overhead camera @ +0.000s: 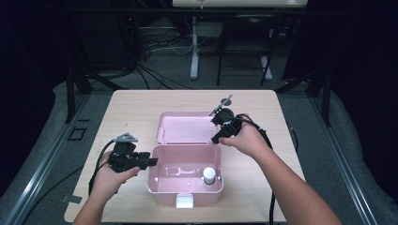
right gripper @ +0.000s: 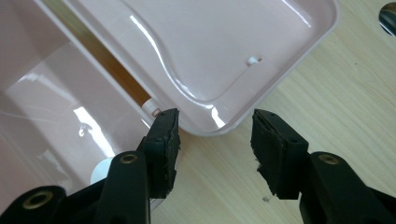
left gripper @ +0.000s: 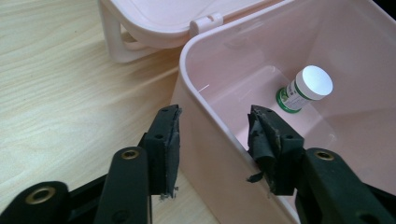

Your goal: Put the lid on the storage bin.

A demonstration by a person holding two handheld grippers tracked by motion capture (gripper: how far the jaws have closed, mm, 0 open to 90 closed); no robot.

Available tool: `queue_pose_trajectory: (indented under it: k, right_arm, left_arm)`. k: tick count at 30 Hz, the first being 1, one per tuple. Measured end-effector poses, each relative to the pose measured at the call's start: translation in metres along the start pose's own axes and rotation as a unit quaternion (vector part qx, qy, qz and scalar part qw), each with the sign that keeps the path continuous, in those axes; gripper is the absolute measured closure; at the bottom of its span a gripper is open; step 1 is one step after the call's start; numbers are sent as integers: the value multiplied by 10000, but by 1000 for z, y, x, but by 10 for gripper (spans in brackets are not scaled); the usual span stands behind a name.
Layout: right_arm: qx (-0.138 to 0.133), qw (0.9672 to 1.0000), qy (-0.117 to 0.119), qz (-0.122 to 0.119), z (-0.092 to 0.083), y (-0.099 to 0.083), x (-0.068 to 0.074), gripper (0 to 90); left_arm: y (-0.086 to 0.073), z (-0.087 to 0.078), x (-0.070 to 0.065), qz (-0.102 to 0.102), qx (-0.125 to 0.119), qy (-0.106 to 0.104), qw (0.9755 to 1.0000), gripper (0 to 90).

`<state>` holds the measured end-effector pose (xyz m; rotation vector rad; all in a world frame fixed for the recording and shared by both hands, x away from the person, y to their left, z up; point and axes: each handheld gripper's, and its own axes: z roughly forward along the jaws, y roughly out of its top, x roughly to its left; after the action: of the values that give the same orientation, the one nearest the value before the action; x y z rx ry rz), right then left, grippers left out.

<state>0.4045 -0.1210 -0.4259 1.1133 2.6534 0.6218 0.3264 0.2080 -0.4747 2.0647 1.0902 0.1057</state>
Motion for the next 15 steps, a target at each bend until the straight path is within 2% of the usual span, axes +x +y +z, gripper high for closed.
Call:
queue_pose_trajectory:
  k: [5,9,12,15]
  right_arm:
    - [-102,9997,-7,217,3,3,-6,520]
    - [-125,9990,-125,412,7,6,-12,522]
    - [-166,9974,-205,677,10,9,-18,535]
    - [-236,9942,-246,1019,13,12,-22,567]
  left_arm:
    - [0,-1,-1,-10,-38,-5,10000,591]
    - [0,-2,-1,-12,-75,-8,10000,605]
    - [0,-2,-1,2,-73,-4,10000,611]
    - [0,-2,-2,33,-95,0,9999,626]
